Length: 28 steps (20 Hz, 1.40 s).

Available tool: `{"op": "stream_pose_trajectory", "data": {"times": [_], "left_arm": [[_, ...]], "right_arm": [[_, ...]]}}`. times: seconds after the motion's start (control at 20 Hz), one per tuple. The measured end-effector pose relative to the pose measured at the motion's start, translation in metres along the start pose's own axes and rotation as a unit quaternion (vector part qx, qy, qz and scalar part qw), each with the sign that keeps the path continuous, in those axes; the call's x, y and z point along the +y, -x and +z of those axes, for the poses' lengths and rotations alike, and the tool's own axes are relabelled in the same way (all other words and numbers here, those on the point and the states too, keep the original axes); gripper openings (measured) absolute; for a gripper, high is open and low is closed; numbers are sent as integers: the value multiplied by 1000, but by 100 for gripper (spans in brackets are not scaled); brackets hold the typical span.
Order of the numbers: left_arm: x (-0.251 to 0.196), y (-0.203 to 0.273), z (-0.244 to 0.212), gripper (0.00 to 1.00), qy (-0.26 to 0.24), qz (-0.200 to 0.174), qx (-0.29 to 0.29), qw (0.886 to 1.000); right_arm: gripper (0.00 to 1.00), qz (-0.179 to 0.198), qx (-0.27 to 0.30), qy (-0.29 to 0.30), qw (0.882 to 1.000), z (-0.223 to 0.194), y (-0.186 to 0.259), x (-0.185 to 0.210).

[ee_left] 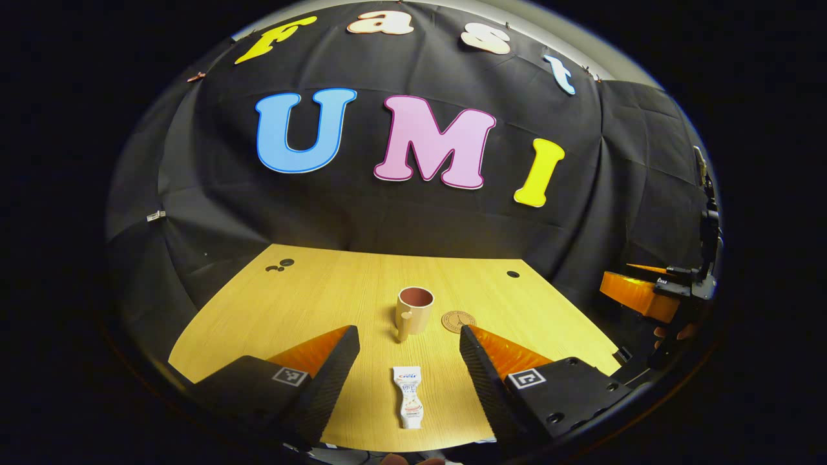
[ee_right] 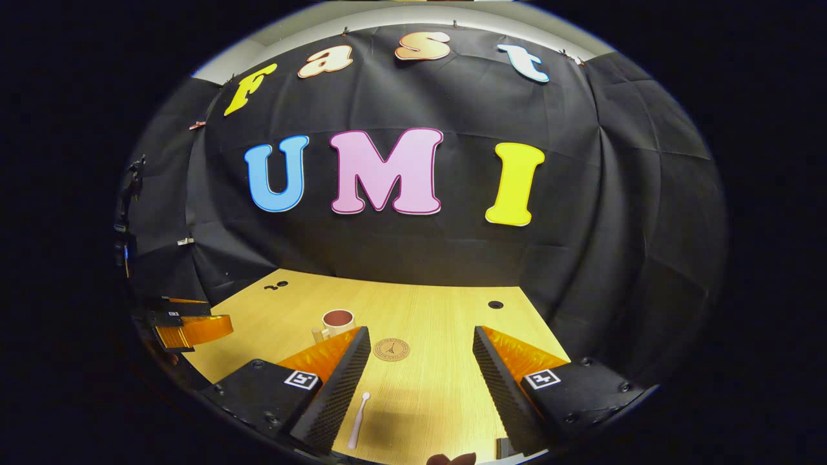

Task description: Put the toothbrush and toothpaste on the desktop into the cup, then pick up the cup and place it on the coaster on the desktop.

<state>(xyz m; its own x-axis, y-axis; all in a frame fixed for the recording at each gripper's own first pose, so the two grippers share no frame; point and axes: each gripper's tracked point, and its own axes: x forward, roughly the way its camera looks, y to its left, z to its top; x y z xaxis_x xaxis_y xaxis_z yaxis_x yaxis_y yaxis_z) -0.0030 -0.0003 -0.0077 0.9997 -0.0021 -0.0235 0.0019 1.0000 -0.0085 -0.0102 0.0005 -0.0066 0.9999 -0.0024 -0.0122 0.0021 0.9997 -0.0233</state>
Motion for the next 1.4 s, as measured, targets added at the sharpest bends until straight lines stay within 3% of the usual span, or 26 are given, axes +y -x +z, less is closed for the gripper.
{"op": "stream_pose_trajectory", "data": {"times": [0.3,0.55,1.0,1.35,1.4], "left_arm": [[-2,-5,-9,96,-5,-6,14,1000],[-10,-19,-53,96,-10,-9,86,996],[-16,-66,-153,90,-10,7,214,977],[0,-107,-186,84,4,39,263,964],[0,-113,-192,79,6,41,269,962]], "right_arm": [[98,0,6,0,1000,-3,-3,1],[98,2,18,1,1000,-15,-5,3],[98,34,70,13,997,-74,-14,14],[98,52,120,5,991,-112,-24,14],[99,51,127,1,991,-116,-26,13]]}}
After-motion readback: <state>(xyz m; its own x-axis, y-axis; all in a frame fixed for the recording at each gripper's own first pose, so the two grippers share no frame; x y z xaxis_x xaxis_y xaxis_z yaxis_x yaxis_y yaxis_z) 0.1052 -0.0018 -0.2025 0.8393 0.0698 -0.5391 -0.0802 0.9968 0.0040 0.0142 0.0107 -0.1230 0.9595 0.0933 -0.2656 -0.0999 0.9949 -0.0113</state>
